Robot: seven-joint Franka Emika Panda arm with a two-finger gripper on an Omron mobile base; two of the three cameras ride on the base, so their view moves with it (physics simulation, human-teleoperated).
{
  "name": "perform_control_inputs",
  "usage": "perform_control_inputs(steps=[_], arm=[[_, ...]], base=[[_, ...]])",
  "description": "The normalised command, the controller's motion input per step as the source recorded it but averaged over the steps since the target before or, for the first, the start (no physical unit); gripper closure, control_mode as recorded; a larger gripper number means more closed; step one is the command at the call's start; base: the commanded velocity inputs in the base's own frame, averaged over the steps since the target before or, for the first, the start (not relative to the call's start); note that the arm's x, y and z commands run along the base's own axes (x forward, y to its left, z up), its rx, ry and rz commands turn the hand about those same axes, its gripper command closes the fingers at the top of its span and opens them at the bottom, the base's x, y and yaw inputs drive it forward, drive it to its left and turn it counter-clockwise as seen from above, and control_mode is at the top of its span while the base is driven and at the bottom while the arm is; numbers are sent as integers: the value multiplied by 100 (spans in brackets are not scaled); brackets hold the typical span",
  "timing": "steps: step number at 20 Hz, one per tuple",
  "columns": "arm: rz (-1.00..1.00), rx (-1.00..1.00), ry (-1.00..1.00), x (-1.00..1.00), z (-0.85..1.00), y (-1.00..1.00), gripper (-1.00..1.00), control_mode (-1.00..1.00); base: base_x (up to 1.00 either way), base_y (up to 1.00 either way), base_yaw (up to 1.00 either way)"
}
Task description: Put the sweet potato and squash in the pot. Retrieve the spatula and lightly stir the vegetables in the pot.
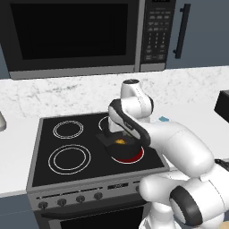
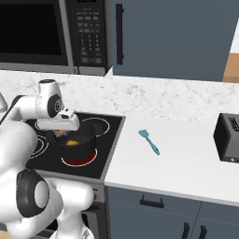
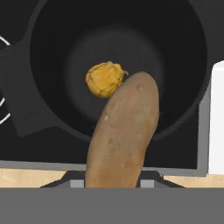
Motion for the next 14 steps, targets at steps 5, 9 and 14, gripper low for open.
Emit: perform_control_inputs(steps=[5,9,14], arm=[[0,0,-6,52,-43,13,100,-100],[0,0,-2,31,-50,0,100,-100],[0,0,0,11,-24,8,-100,-100]], base=[[0,0,0],[0,0,0],[0,0,0]])
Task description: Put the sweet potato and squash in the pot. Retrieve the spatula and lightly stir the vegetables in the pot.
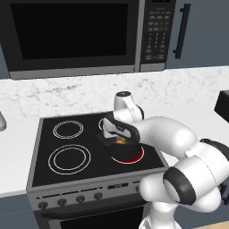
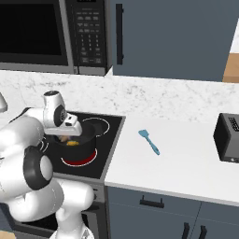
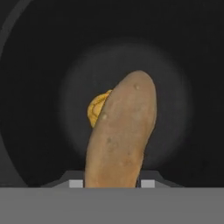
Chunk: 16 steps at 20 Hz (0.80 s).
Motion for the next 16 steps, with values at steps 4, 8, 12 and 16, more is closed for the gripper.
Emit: perform_control_inputs(steps=[4,8,12,16], arm=[[-1,1,-1,3,17,3,-100,-100],[-4,1,-8,0,67,-31,-100,-100],[-2,6,-13,-36,78,-89,-100,-100],[-3,8,-12,-51,18,-100,-100,-100]], base=[[0,0,0],[0,0,0],[0,0,0],[0,0,0]])
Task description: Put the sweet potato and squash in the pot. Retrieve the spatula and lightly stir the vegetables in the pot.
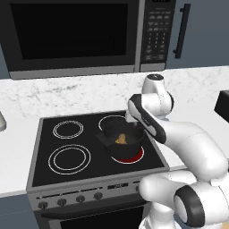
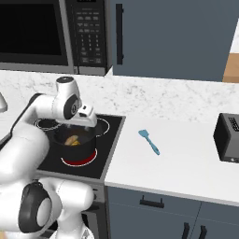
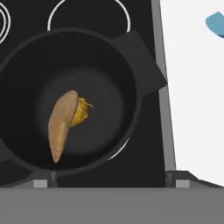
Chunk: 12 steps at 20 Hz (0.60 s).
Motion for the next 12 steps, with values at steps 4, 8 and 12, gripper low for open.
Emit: perform_control_inputs(steps=[4,8,12], arm=[[-13,6,-3,-24,-2,-100,-100,-100],[-22,8,0,-1,-7,-100,-100,-100],[-38,11,1,8,-1,-100,-100,-100]], base=[[0,0,0],[0,0,0],[0,0,0]])
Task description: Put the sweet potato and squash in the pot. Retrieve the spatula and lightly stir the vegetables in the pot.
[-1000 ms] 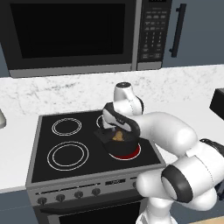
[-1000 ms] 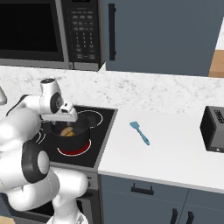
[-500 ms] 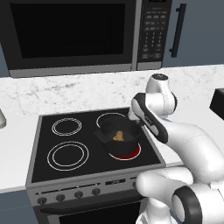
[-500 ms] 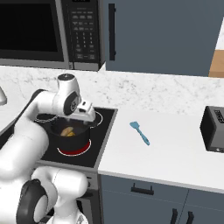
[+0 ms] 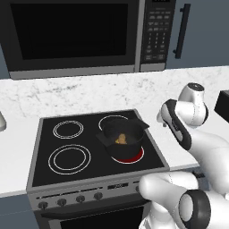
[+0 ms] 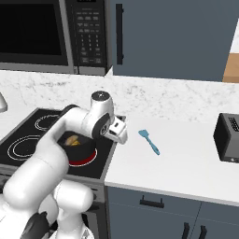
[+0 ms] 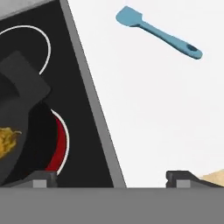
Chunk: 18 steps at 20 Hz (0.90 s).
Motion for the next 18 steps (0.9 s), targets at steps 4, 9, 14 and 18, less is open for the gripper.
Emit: perform_control_inputs(steps=[4,9,14,18], arm=[[-59,11,9,21,-16,-94,-100,-100],[-62,11,8,21,-36,-88,-100,-100],[-56,18,8,36,-24,-82,-100,-100],[-49,24,6,59,-6,-69,-100,-100]], base=[[0,0,0],[0,0,0],[0,0,0],[0,0,0]])
